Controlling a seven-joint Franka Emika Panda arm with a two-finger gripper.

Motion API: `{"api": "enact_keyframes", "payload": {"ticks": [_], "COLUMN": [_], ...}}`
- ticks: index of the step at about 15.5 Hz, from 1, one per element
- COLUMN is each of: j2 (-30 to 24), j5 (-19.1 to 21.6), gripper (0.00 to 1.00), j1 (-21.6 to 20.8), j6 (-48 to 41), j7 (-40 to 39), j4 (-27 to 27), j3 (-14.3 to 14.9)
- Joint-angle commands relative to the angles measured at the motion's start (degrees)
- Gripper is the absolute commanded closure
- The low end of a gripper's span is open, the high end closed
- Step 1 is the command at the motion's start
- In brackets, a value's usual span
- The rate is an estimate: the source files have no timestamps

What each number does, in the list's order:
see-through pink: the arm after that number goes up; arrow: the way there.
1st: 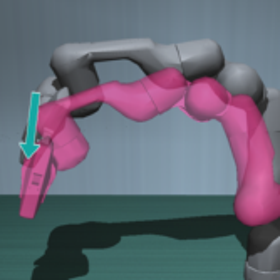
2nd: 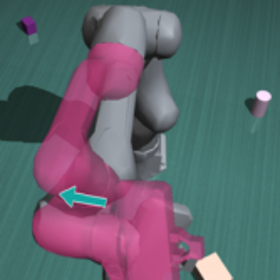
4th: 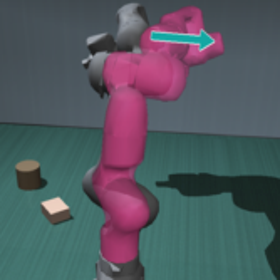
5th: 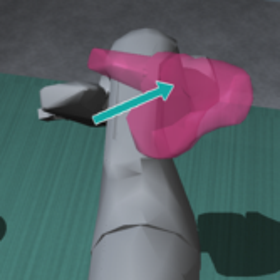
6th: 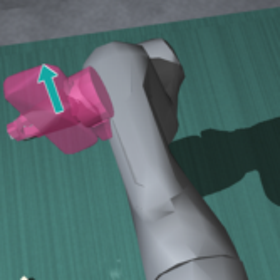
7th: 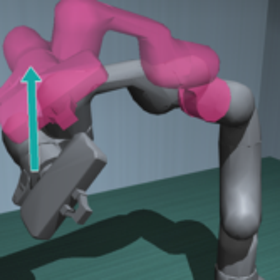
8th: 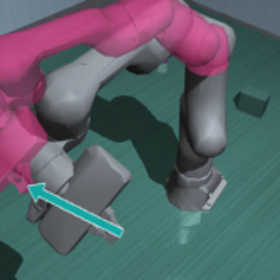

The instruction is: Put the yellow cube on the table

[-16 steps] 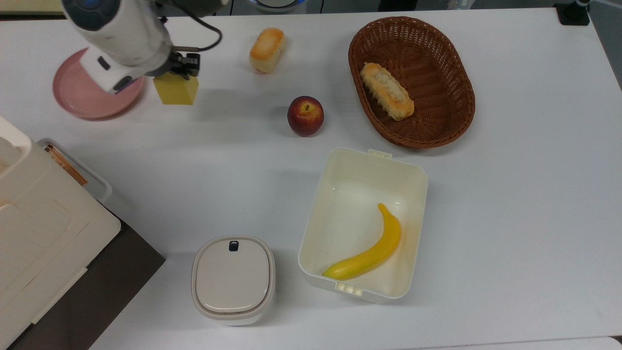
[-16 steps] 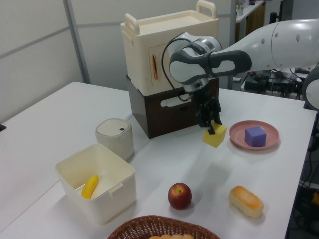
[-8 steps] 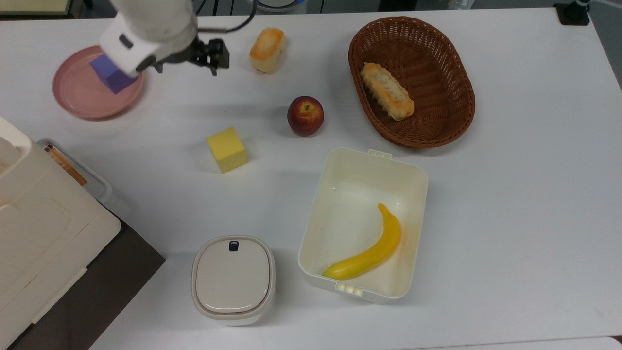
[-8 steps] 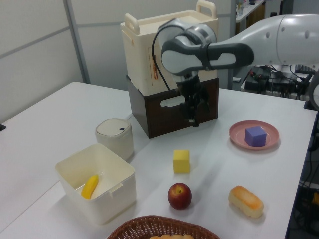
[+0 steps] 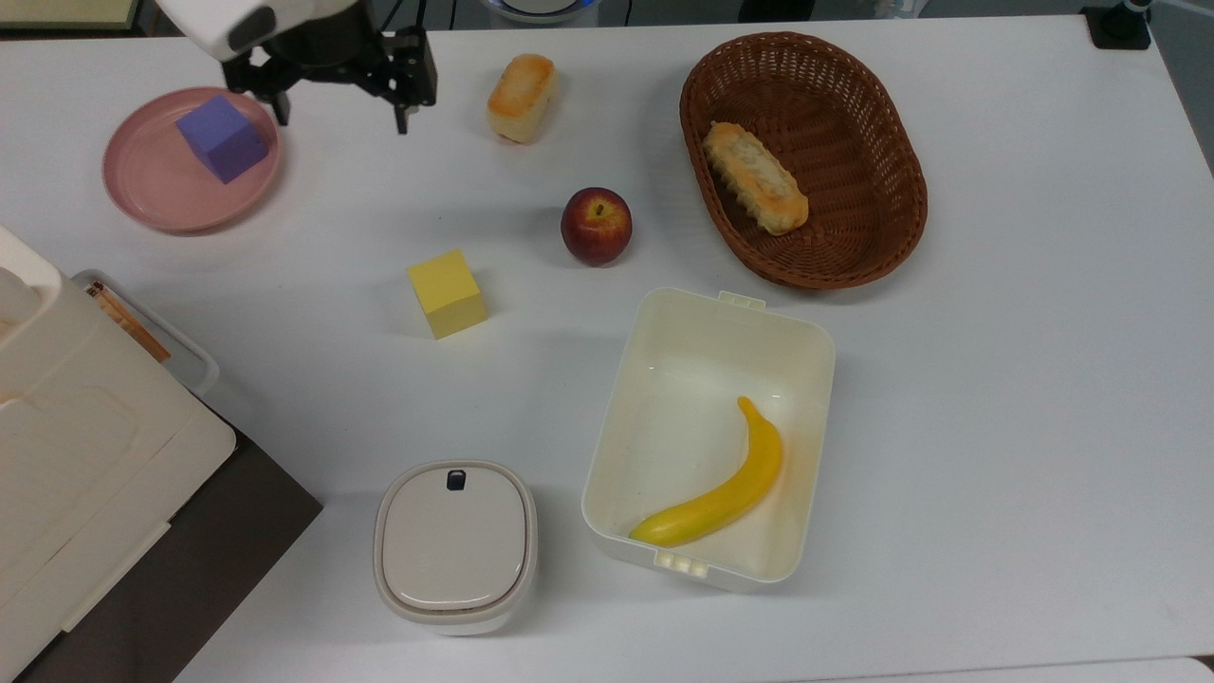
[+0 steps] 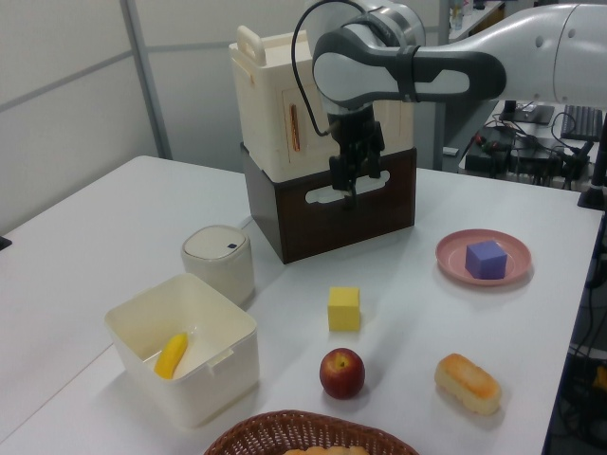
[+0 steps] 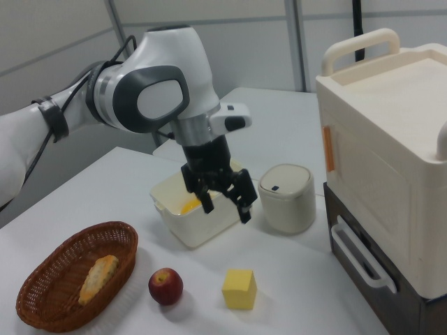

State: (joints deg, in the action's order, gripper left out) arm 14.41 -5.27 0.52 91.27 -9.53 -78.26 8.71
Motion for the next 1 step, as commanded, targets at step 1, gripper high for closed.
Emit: {"api": "enact_keyframes", "payload": {"ticks": [1], "j2": [-1.8], "j5": [2.5], "gripper": [0.0], "j1": [0.1], "j6": [3.0], "j7": [0.7], "j4": [-1.1], "j3": [1.0]}}
